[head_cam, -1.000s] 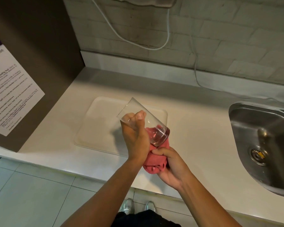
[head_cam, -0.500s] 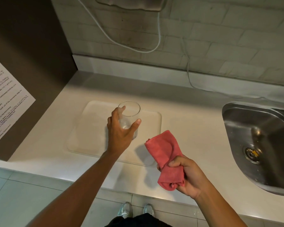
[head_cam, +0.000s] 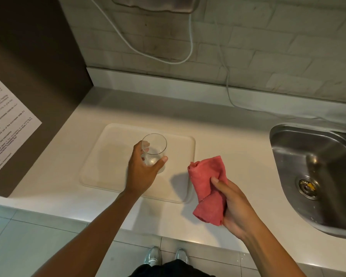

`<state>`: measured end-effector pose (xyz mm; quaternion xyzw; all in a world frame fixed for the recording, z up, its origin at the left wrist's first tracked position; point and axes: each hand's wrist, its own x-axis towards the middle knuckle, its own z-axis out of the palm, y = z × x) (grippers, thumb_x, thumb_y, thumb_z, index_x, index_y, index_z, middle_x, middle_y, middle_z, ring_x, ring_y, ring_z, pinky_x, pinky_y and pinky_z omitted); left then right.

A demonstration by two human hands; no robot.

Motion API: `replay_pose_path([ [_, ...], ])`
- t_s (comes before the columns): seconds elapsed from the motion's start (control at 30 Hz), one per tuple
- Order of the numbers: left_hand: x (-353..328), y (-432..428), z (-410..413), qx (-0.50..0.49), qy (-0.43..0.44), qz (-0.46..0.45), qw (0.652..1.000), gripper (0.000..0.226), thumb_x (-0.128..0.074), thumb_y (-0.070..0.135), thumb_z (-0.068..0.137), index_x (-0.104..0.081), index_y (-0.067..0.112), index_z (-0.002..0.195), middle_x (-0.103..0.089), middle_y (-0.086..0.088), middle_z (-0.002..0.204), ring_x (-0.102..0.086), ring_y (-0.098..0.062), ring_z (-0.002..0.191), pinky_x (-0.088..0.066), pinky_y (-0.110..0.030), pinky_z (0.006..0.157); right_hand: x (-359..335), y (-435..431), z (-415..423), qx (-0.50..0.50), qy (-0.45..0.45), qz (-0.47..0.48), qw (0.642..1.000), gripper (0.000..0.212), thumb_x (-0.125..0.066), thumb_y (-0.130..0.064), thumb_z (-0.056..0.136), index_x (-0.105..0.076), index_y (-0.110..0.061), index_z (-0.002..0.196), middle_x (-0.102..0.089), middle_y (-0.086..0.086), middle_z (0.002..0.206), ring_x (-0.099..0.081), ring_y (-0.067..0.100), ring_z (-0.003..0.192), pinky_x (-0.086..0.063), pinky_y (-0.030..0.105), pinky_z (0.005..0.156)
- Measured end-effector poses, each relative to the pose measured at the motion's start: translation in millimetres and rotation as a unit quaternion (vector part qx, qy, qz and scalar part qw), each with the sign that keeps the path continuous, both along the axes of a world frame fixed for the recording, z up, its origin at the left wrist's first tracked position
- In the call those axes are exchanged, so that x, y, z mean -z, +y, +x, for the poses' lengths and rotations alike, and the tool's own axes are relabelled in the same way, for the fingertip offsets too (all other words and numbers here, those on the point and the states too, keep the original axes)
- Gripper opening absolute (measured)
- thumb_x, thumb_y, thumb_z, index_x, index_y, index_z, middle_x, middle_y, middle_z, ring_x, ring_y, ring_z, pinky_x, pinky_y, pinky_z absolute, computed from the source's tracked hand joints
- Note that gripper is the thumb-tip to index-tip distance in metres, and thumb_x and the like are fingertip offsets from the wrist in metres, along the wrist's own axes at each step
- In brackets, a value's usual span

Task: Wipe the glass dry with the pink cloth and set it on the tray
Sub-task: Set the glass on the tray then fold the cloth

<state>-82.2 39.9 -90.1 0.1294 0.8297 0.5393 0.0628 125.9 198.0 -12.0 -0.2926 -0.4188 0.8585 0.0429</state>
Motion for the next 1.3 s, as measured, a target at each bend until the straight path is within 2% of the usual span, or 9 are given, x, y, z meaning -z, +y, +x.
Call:
replay_pose_path([
  [0.1, -2, -2, 0, 0.027, -0.019, -0.013, 0.999, 0.087, -0.096, 0.033, 0.079, -0.046, 0.02, 0.149, -0.06, -0.003, 0.147, -0.058, -0.029, 0.134, -0.049, -0.031, 0.104, 0, 2, 0, -0.007, 0.036, 0.042, 0.998, 0.039, -0.072, -0.023, 0.087, -0.07, -0.022, 0.127, -0.073, 0.008, 0.123, -0.071, 0.016, 0.104, -0.059, 0.029, 0.081],
  [0.2, -18, -5, 16, -0.014, -0.01, -0.008, 1.0, 0.105, -0.095, 0.024, 0.08, -0.032, 0.006, 0.162, -0.039, -0.015, 0.165, -0.042, -0.034, 0.15, -0.039, -0.052, 0.124, 4, 4, 3, 0.004, 0.04, 0.089, 0.995, 0.04, -0.067, -0.017, 0.091, -0.066, -0.024, 0.13, -0.07, 0.008, 0.129, -0.066, 0.021, 0.11, -0.053, 0.039, 0.09],
  [0.33, -51, -16, 72, 0.0, 0.116, 0.06, 0.991, 0.067, -0.073, 0.036, 0.084, -0.051, 0.011, 0.143, -0.05, 0.007, 0.142, -0.057, -0.021, 0.123, -0.051, -0.04, 0.104, 7, 8, 9, 0.024, 0.028, 0.117, 0.992, 0.033, -0.069, -0.011, 0.089, -0.066, -0.016, 0.122, -0.069, 0.021, 0.12, -0.06, 0.032, 0.102, -0.046, 0.059, 0.088],
  [0.43, -70, -6, 112, 0.204, 0.031, 0.04, 0.978, 0.05, -0.075, 0.045, 0.082, -0.057, 0.043, 0.128, -0.063, 0.027, 0.123, -0.063, -0.004, 0.114, -0.048, -0.014, 0.094, 4, 6, 12, 0.017, 0.028, 0.162, 0.986, 0.027, -0.07, -0.021, 0.087, -0.069, -0.018, 0.114, -0.071, 0.017, 0.106, -0.061, 0.033, 0.095, -0.049, 0.051, 0.081],
  [0.63, -77, 16, 95, 0.244, -0.085, 0.055, 0.964, 0.026, -0.081, 0.011, 0.095, -0.07, 0.035, 0.094, -0.078, 0.006, 0.094, -0.076, -0.016, 0.093, -0.063, -0.033, 0.087, -3, 8, 19, -0.039, 0.028, 0.247, 0.968, 0.025, -0.077, -0.035, 0.086, -0.071, -0.018, 0.104, -0.067, 0.025, 0.103, -0.063, 0.03, 0.095, -0.052, 0.056, 0.087],
  [0.8, -89, 15, 78, 0.324, -0.075, -0.004, 0.943, 0.026, -0.079, 0.017, 0.097, -0.067, 0.039, 0.094, -0.079, 0.002, 0.089, -0.079, -0.015, 0.081, -0.066, -0.033, 0.074, -9, 21, 22, -0.063, 0.007, 0.343, 0.937, 0.014, -0.082, -0.025, 0.079, -0.068, -0.026, 0.076, -0.072, -0.007, 0.078, -0.067, 0.006, 0.078, -0.053, 0.02, 0.069],
  [1.03, -94, 14, 74, 0.423, -0.028, -0.096, 0.901, 0.014, -0.081, 0.022, 0.095, -0.079, 0.025, 0.109, -0.079, -0.002, 0.085, -0.069, -0.025, 0.074, -0.056, -0.042, 0.07, -29, 38, 36, -0.182, -0.032, 0.42, 0.888, 0.062, -0.079, -0.013, 0.087, -0.057, -0.052, 0.129, -0.07, -0.005, 0.094, -0.069, 0.019, 0.091, -0.06, 0.036, 0.085],
  [1.13, -92, 8, 77, 0.47, -0.029, -0.141, 0.871, 0.022, -0.081, 0.028, 0.093, -0.076, 0.042, 0.109, -0.074, 0.02, 0.091, -0.064, -0.002, 0.074, -0.05, -0.021, 0.068, -32, 39, 46, -0.248, -0.054, 0.432, 0.865, 0.034, -0.079, -0.018, 0.086, -0.072, -0.04, 0.111, -0.071, -0.009, 0.105, -0.068, 0.02, 0.095, -0.058, 0.044, 0.086],
  [1.3, -93, 9, 75, 0.503, -0.123, -0.147, 0.843, 0.034, -0.085, 0.027, 0.09, -0.068, 0.055, 0.101, -0.076, 0.025, 0.087, -0.074, -0.002, 0.073, -0.062, -0.023, 0.072, -34, 45, 49, -0.328, -0.099, 0.412, 0.844, 0.024, -0.08, -0.041, 0.078, -0.073, -0.032, 0.1, -0.076, -0.002, 0.087, -0.072, 0.017, 0.077, -0.057, 0.043, 0.081],
])
